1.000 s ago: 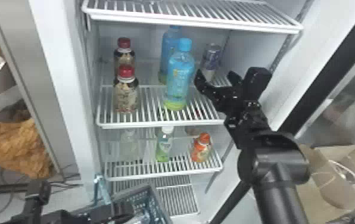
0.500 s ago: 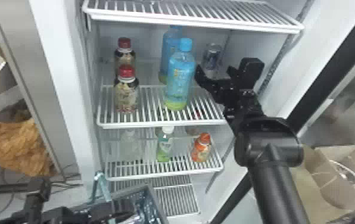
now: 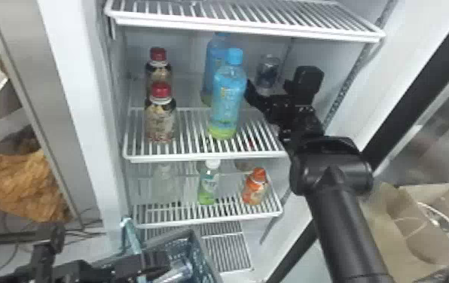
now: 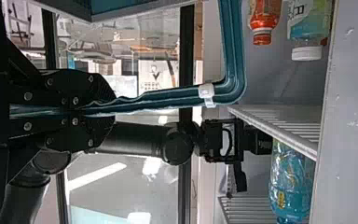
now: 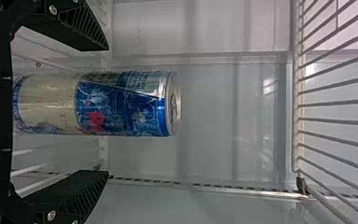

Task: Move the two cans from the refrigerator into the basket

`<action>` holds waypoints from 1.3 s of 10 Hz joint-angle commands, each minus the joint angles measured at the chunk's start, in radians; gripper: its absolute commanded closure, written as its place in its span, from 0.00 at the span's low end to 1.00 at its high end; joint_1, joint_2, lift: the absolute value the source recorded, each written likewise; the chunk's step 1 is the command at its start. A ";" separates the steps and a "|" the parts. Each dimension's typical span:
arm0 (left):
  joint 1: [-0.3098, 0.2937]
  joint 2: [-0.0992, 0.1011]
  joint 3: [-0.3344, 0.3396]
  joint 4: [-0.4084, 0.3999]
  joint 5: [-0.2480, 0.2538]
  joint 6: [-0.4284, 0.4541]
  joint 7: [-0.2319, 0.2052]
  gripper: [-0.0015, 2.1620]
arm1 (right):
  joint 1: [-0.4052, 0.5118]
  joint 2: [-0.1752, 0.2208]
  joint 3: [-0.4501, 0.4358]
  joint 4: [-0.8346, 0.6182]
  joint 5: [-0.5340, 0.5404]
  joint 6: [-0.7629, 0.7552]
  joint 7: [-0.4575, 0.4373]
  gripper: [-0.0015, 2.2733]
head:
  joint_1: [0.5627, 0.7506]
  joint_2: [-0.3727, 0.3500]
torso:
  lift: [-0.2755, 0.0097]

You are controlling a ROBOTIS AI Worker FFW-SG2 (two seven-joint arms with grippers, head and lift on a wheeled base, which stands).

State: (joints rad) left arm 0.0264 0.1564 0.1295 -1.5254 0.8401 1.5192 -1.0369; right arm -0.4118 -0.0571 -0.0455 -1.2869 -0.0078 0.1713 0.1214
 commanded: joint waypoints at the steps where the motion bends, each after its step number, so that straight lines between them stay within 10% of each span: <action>1: -0.002 0.002 0.000 0.000 0.001 0.000 0.000 0.55 | -0.023 -0.001 0.006 0.036 0.002 -0.004 0.000 0.05 | 0.70 0.22 | 0.88; 5: -0.002 0.000 -0.004 0.000 0.001 0.000 0.001 0.55 | -0.074 -0.003 0.014 0.127 -0.020 -0.024 0.000 0.13 | 0.70 0.23 | 0.88; 8: 0.001 -0.001 -0.002 0.000 0.001 0.000 0.001 0.55 | -0.094 -0.014 0.026 0.176 -0.014 -0.083 -0.008 0.56 | 0.70 0.23 | 0.88; 13: 0.005 -0.003 0.000 0.000 0.005 0.002 0.001 0.55 | 0.007 -0.023 0.028 0.022 -0.012 -0.112 -0.008 0.56 | 0.70 0.23 | 0.88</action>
State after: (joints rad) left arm 0.0317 0.1533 0.1296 -1.5253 0.8443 1.5214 -1.0354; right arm -0.4256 -0.0788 -0.0179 -1.2309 -0.0213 0.0578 0.1132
